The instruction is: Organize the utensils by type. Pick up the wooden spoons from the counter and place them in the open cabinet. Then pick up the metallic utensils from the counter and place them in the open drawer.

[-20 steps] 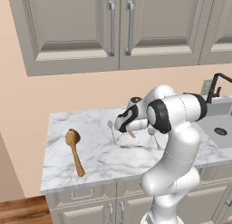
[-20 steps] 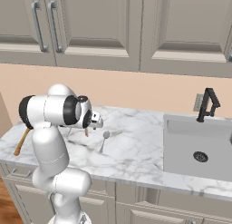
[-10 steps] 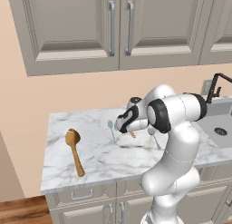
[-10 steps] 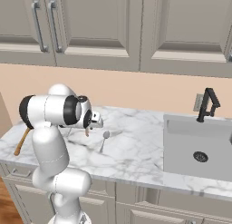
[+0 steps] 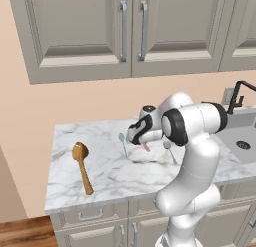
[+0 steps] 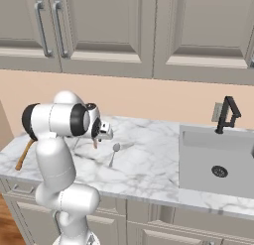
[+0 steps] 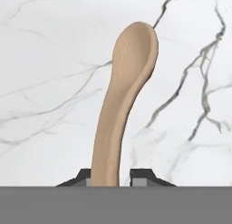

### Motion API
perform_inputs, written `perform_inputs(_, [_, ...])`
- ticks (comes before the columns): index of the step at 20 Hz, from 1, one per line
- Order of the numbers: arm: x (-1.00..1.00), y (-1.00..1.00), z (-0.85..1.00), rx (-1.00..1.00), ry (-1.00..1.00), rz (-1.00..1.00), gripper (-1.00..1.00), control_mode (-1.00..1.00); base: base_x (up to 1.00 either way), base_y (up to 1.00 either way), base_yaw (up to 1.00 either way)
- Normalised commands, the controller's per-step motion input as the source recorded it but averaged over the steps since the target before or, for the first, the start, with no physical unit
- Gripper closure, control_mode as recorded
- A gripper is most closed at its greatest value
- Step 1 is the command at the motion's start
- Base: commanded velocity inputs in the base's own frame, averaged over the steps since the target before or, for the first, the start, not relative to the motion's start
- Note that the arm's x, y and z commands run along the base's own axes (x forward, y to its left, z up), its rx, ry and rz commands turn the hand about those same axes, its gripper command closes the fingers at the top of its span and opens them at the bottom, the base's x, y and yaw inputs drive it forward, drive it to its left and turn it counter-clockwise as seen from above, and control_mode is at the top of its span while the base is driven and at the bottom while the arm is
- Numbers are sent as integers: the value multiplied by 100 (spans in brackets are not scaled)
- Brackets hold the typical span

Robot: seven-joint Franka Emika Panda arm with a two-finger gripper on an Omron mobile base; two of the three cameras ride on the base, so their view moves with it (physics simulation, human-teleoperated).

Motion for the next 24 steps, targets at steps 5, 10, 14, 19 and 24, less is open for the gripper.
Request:
perform_inputs(5, [-6,0,-9,0,3,4,100,-100,0,0,0])
perform_inputs(10, [-67,0,0,0,-3,6,100,-100,0,0,0])
perform_inputs(14, [-83,0,7,0,-4,4,100,-100,0,0,0])
perform_inputs(19, [-50,0,61,0,-2,9,100,-100,0,0,0])
perform_inputs(24, [-68,1,86,0,-1,8,100,-100,0,0,0])
